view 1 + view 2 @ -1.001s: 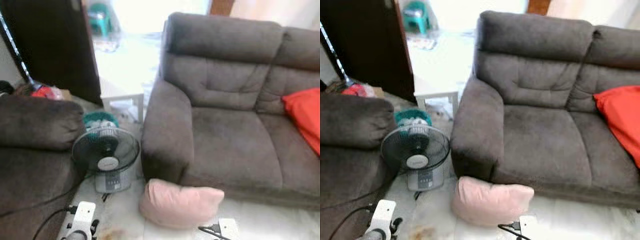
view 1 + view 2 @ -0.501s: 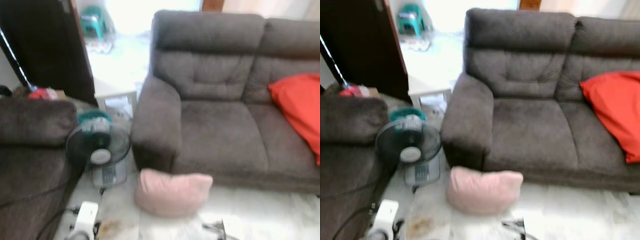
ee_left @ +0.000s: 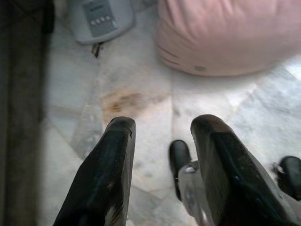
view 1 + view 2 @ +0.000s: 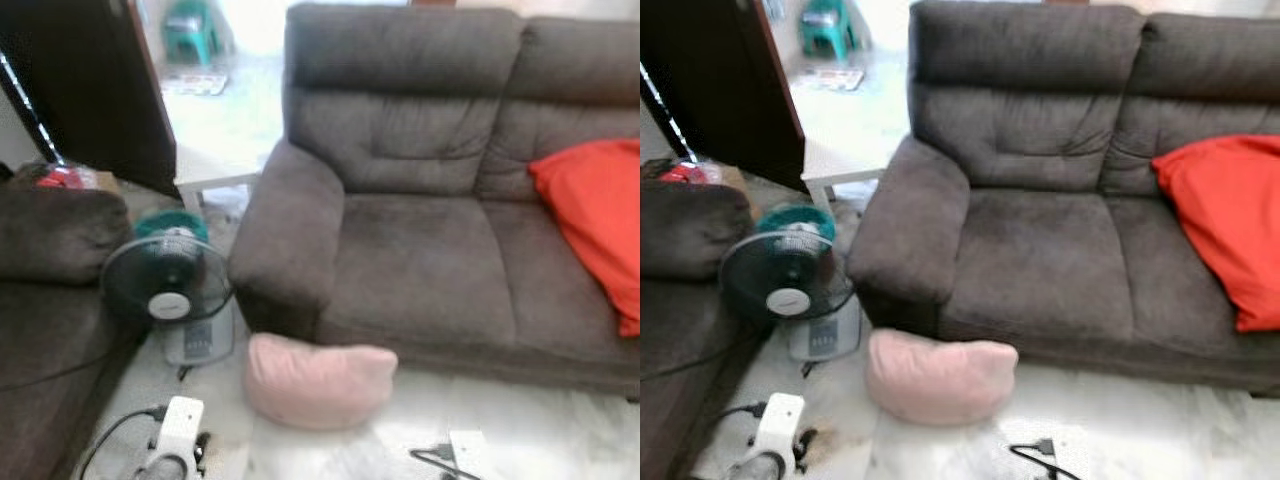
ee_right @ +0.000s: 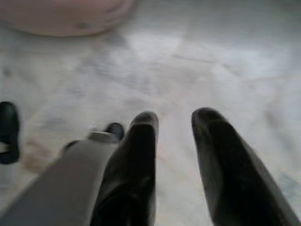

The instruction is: Move the pillow to the sofa from floor

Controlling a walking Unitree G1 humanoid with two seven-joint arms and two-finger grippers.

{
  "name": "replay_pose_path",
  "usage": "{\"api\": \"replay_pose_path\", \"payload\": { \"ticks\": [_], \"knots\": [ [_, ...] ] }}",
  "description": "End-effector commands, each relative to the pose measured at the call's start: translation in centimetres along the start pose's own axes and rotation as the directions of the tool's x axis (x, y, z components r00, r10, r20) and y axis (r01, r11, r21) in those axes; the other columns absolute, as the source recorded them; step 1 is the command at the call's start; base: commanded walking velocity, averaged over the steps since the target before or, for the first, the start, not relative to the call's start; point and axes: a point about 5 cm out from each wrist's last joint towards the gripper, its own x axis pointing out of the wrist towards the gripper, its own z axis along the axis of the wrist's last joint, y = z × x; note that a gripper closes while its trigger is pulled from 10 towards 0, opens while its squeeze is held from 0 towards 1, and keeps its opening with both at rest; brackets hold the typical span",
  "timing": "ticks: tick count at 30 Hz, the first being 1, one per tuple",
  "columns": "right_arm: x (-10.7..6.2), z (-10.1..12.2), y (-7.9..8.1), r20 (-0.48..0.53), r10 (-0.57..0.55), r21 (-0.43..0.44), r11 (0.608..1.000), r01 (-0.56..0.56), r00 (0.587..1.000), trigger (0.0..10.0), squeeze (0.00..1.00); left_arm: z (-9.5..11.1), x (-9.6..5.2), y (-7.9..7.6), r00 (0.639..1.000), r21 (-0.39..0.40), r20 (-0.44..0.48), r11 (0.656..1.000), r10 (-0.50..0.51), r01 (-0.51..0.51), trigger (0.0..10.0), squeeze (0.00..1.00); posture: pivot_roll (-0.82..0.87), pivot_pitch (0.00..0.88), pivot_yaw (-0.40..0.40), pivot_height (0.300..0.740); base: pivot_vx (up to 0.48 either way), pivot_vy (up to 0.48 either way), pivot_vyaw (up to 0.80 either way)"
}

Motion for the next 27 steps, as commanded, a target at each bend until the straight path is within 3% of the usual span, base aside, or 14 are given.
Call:
{"api": "replay_pose_path", "payload": {
  "ticks": [1, 7, 12, 17, 18, 19, 20, 21, 27],
  "knots": [
    [0.1, 0.2, 0.9, 0.003, 0.022, 0.004, 1.000, -0.022, 1.000, 10.0, 0.00, -0.4, -0.2, 0.8, 1.000, 0.003, -0.005, 1.000, 0.021, -0.021, 10.0, 0.00, 0.17, 0.049, -0.044, 0.740, 0.000, 0.000, 0.00],
    [0.1, 0.2, 0.9, 0.013, 0.030, 0.011, 0.999, -0.030, 0.999, 10.0, 0.00, 0.1, -0.4, 0.9, 0.994, -0.027, 0.085, 0.997, 0.075, -0.073, 10.0, 0.00, 0.17, 0.038, -0.043, 0.740, 0.000, 0.000, 0.00],
    [0.0, 0.2, 0.9, 0.016, 0.035, 0.005, 0.999, -0.036, 0.999, 10.0, 0.00, 1.3, -0.9, 0.8, 0.963, -0.085, 0.250, 0.993, 0.102, -0.082, 10.0, 0.00, 0.17, 0.025, -0.045, 0.740, 0.000, 0.000, 0.00],
    [0.0, 0.2, 0.8, 0.024, 0.038, 0.007, 0.999, -0.039, 0.999, 10.0, 0.00, 2.2, -1.3, 0.7, 0.927, -0.093, 0.363, 0.994, 0.091, -0.061, 10.0, 0.00, 0.18, 0.024, -0.047, 0.740, 0.000, 0.000, 0.00],
    [0.0, 0.3, 0.9, 0.027, 0.044, 0.006, 0.999, -0.044, 0.999, 10.0, 0.00, 2.6, -1.4, 0.6, 0.912, -0.053, 0.404, 0.997, 0.069, -0.052, 10.0, 0.00, 0.18, 0.026, -0.048, 0.740, 0.000, 0.000, 0.00],
    [0.0, 0.3, 0.9, 0.026, 0.046, 0.002, 0.999, -0.046, 0.999, 10.0, 0.00, 10.9, -1.3, -0.4, 0.760, 0.014, 0.649, 0.999, 0.029, -0.050, 10.0, 0.00, 0.18, 0.030, -0.049, 0.740, 0.000, 0.000, 0.00],
    [0.0, 0.3, 0.9, 0.026, 0.046, 0.004, 0.999, -0.046, 0.999, 10.0, 0.00, 14.1, -1.9, -0.8, 0.689, 0.038, 0.724, 0.998, 0.014, -0.059, 10.0, 0.00, 0.18, 0.031, -0.050, 0.740, 0.000, 0.000, 0.00],
    [0.0, 0.3, 0.9, 0.027, 0.046, 0.005, 0.999, -0.046, 0.999, 10.0, 0.00, 15.9, -2.5, -1.0, 0.644, 0.051, 0.765, 0.996, 0.004, -0.067, 10.0, 0.00, 0.18, 0.032, -0.050, 0.740, 0.000, 0.000, 0.00],
    [0.0, 0.3, 0.9, 0.026, 0.049, 0.002, 0.999, -0.049, 0.998, 10.0, 0.00, 18.4, -4.2, -2.5, 0.533, 0.099, 0.845, 0.993, -0.047, -0.069, 10.0, 0.00, 0.18, 0.041, -0.049, 0.740, 0.000, 0.000, 0.00]
  ]
}}
